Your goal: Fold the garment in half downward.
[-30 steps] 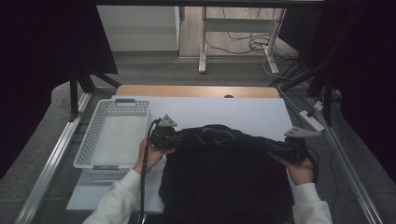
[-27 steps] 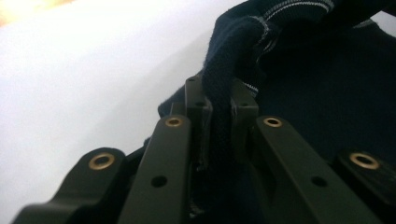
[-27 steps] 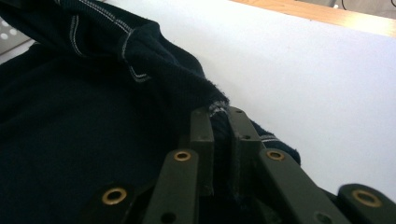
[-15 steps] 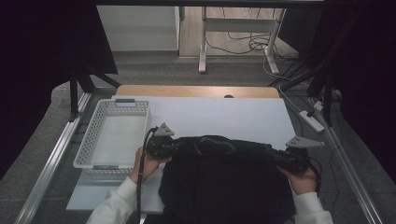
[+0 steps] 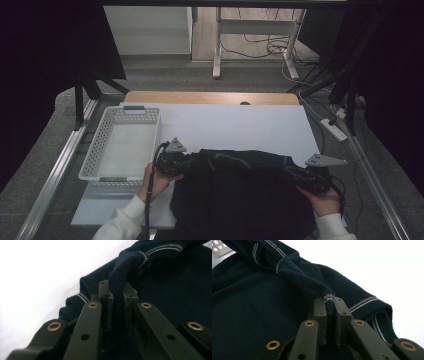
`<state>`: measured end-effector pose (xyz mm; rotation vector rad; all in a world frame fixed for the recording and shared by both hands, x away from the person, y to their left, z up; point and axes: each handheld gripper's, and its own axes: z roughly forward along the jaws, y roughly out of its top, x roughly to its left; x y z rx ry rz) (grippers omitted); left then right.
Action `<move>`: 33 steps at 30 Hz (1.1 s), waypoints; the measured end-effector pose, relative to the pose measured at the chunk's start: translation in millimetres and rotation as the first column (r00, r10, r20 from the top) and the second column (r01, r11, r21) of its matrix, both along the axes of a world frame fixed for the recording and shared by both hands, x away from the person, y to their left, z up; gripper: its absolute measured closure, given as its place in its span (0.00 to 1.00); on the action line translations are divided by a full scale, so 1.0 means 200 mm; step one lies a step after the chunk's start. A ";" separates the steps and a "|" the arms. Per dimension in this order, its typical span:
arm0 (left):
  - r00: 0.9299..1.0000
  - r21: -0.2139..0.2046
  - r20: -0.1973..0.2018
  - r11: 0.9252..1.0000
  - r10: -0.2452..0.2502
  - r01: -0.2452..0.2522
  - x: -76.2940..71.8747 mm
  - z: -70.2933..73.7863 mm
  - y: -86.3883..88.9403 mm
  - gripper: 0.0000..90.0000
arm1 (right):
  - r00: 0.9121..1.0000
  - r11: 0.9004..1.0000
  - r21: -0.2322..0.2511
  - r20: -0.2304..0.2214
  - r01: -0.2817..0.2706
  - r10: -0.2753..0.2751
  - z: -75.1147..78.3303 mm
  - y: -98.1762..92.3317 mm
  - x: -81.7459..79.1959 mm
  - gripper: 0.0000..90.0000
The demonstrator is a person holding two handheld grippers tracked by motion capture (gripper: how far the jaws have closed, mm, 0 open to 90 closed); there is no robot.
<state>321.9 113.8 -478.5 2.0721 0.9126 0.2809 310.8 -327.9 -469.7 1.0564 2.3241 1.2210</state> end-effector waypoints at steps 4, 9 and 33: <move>1.000 -0.004 0.000 1.000 0.003 -0.003 -0.02 0.00 0.01 0.90 | 1.000 1.000 0.002 -0.001 0.005 -0.005 0.00 -0.01 -0.02 0.91; 1.000 -0.009 -0.001 1.000 0.002 -0.002 -0.06 0.00 0.03 0.90 | 1.000 1.000 0.007 0.005 0.006 -0.006 0.01 -0.03 -0.06 0.91; 0.999 -0.018 -0.006 0.999 -0.041 0.041 -0.28 -0.02 0.07 0.89 | 1.000 0.999 -0.028 -0.010 -0.023 0.023 -0.02 -0.05 -0.34 0.91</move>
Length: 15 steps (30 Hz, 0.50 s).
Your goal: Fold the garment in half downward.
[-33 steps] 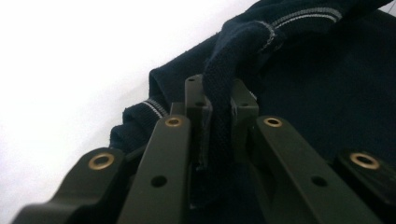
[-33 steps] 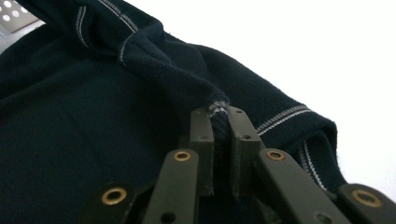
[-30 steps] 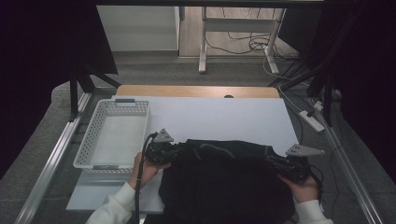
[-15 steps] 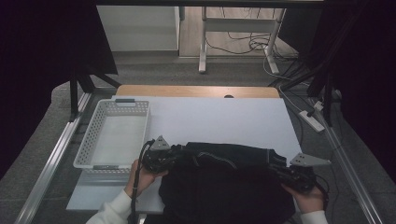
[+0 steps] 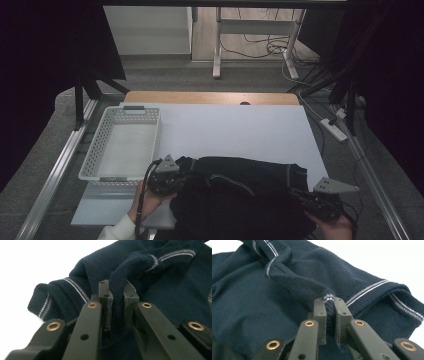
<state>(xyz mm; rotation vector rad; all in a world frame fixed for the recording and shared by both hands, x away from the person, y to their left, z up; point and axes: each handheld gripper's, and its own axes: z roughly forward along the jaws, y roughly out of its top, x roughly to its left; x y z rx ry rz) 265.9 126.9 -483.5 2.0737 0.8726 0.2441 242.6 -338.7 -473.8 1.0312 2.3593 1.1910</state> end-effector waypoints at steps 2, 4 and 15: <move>1.000 -0.006 -0.001 1.000 -0.001 0.001 -0.02 0.00 0.01 0.89 | 1.000 1.000 -0.001 0.005 -0.003 0.003 0.01 0.00 -0.04 0.91; 1.000 -0.006 -0.003 1.000 -0.009 0.009 -0.04 0.00 0.02 0.88 | 1.000 1.000 0.000 0.010 -0.003 0.003 0.01 -0.01 -0.07 0.91; 0.999 0.015 0.046 1.000 -0.024 0.023 -0.04 0.07 -0.05 0.38 | 0.999 0.999 0.033 0.032 0.033 -0.034 0.06 0.00 -0.06 0.44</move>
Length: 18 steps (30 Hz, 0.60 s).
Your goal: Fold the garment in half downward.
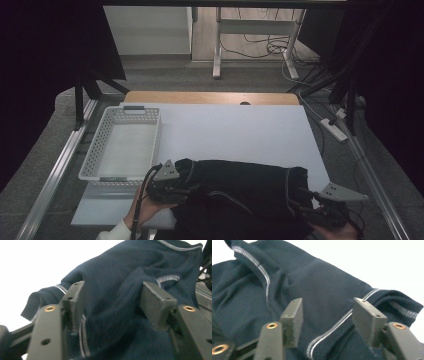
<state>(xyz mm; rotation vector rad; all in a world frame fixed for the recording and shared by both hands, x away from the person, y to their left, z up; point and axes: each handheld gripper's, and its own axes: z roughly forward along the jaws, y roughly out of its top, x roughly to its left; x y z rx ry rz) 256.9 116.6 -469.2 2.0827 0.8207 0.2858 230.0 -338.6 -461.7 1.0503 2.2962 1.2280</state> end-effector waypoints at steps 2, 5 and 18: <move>1.000 0.012 0.010 1.000 0.011 -0.011 0.02 0.02 -0.01 0.37 | 1.000 1.000 -0.003 0.006 0.003 -0.003 0.01 0.01 0.03 0.42; 0.999 0.005 0.025 1.000 0.022 -0.022 0.07 0.06 -0.02 0.34 | 1.000 1.000 -0.016 0.004 -0.013 0.013 0.03 0.05 0.09 0.41; 0.999 0.084 -0.031 0.996 0.025 -0.022 0.40 0.07 -0.16 0.30 | 0.999 0.996 -0.078 -0.039 -0.036 0.033 0.03 0.20 0.43 0.36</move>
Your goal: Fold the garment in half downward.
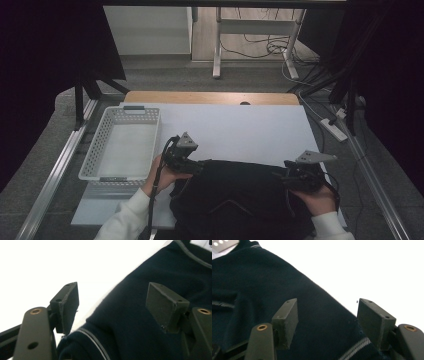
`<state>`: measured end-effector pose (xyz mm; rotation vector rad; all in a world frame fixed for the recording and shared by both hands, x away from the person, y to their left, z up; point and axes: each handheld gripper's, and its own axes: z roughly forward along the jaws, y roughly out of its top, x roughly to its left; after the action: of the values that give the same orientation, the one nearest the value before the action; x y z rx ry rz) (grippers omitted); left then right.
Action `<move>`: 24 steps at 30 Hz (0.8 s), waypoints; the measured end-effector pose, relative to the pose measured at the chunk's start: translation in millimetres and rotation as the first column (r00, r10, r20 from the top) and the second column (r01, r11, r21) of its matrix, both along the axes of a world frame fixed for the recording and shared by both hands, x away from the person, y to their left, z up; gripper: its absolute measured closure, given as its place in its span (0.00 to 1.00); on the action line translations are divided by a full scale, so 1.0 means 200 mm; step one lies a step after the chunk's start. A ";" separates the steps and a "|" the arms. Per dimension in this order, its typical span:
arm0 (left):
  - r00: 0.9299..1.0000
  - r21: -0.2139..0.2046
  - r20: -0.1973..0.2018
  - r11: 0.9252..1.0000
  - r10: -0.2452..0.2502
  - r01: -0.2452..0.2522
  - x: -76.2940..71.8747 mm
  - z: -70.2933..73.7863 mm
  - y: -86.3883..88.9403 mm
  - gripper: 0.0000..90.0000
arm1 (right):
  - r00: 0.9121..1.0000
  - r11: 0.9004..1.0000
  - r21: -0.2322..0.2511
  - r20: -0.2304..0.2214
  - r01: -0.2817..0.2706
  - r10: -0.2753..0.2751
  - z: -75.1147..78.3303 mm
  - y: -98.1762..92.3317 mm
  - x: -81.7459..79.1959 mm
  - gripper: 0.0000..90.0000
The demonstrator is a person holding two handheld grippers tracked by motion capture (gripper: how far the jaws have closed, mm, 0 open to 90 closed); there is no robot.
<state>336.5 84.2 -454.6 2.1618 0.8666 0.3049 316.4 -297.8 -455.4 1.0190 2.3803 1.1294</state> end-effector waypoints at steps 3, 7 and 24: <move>1.000 0.013 -0.015 1.000 0.013 -0.013 0.05 -0.03 -0.02 0.30 | 1.000 1.000 -0.018 -0.012 -0.009 0.008 -0.02 0.03 0.06 0.36; 0.999 0.014 -0.037 1.000 0.017 -0.017 0.07 -0.07 -0.02 0.30 | 1.000 0.999 -0.036 -0.031 0.000 -0.001 -0.06 0.03 0.10 0.35; 0.996 0.088 -0.076 0.996 0.040 -0.033 0.09 -0.16 0.01 0.32 | 0.996 0.993 -0.108 -0.076 0.040 -0.049 -0.14 -0.09 0.12 0.34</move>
<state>354.7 86.1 -487.2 2.2533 0.9533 0.2827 340.0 -315.8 -483.6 1.0935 2.4370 0.9529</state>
